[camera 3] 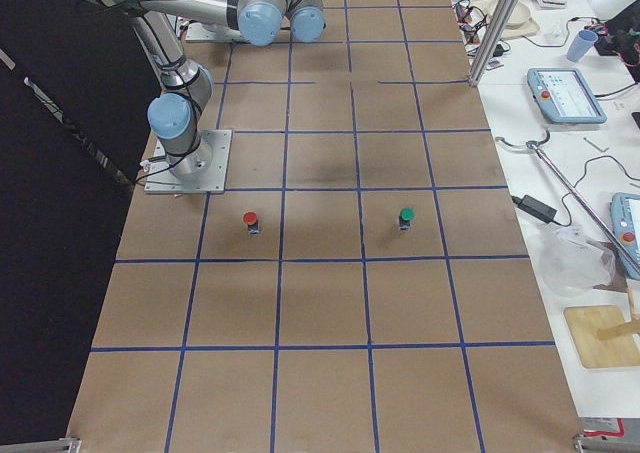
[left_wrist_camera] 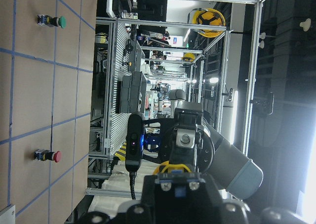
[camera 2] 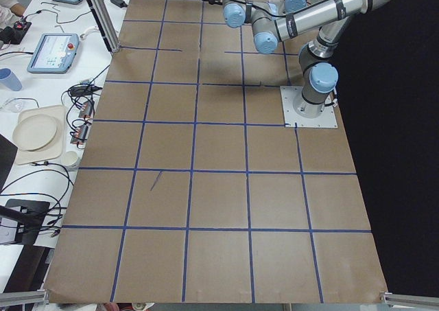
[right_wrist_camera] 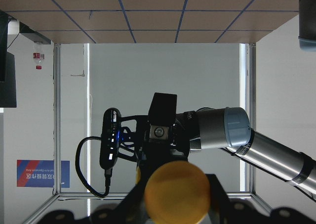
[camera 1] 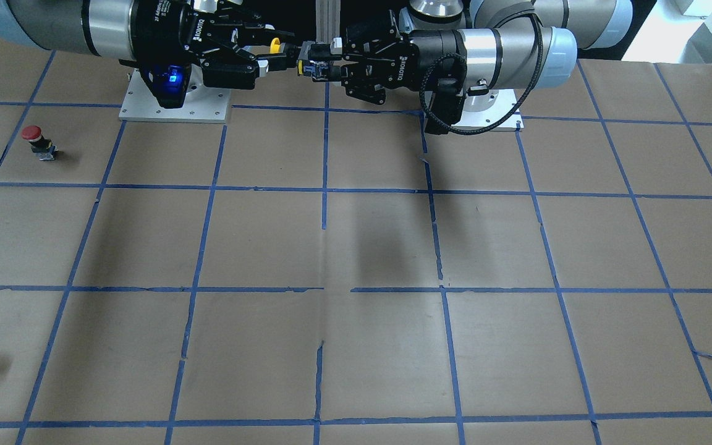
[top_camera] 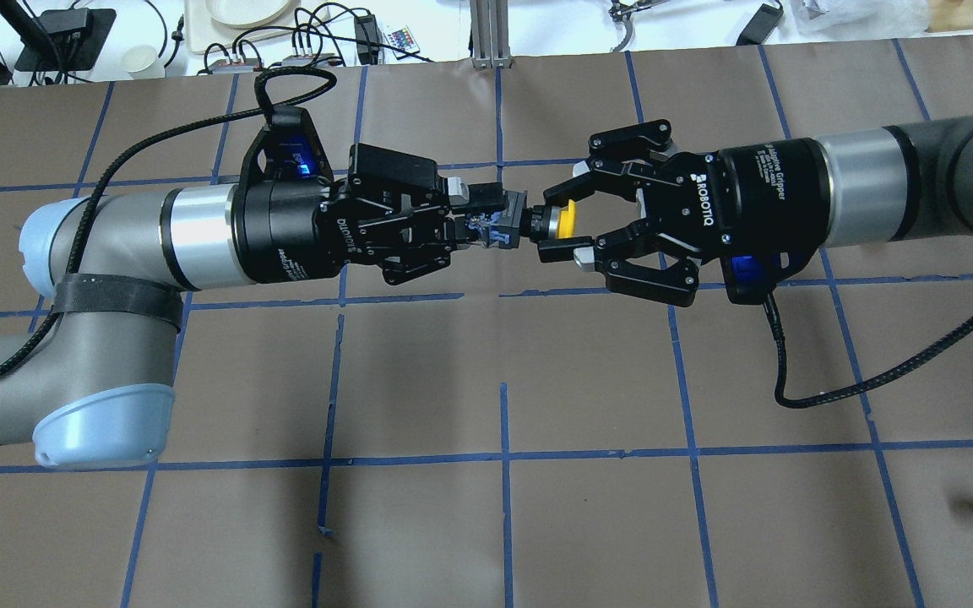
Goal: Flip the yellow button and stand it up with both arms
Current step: 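Close the right gripper on the yellow cap held by the left gripper, then open the left gripper and pull it back while right gripper carries button away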
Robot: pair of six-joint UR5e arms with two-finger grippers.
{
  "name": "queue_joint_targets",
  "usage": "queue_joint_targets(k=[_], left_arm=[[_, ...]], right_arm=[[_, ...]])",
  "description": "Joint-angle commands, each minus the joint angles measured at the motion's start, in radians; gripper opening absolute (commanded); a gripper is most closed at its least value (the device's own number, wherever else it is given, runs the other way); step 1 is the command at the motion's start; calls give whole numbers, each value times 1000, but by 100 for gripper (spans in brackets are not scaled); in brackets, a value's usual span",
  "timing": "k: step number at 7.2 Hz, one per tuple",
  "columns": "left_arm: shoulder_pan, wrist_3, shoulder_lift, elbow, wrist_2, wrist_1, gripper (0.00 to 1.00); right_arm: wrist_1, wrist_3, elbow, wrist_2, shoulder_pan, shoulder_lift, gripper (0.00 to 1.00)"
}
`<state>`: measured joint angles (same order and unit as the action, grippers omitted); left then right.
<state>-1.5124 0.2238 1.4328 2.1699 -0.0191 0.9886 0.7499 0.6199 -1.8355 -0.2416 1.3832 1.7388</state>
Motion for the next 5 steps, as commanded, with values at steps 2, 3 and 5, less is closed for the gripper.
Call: queue_joint_targets(k=[2, 3, 5], left_arm=[[0, 43, 3, -6, -7, -2, 100], [0, 54, 3, -6, -8, -2, 100], [12, 77, -5, -12, -24, -2, 100]], right_arm=[[-1, 1, 9, 1, -4, 1, 7], [3, 6, 10, -1, -9, -1, 6], [122, 47, 16, -136, -65, -16, 5]])
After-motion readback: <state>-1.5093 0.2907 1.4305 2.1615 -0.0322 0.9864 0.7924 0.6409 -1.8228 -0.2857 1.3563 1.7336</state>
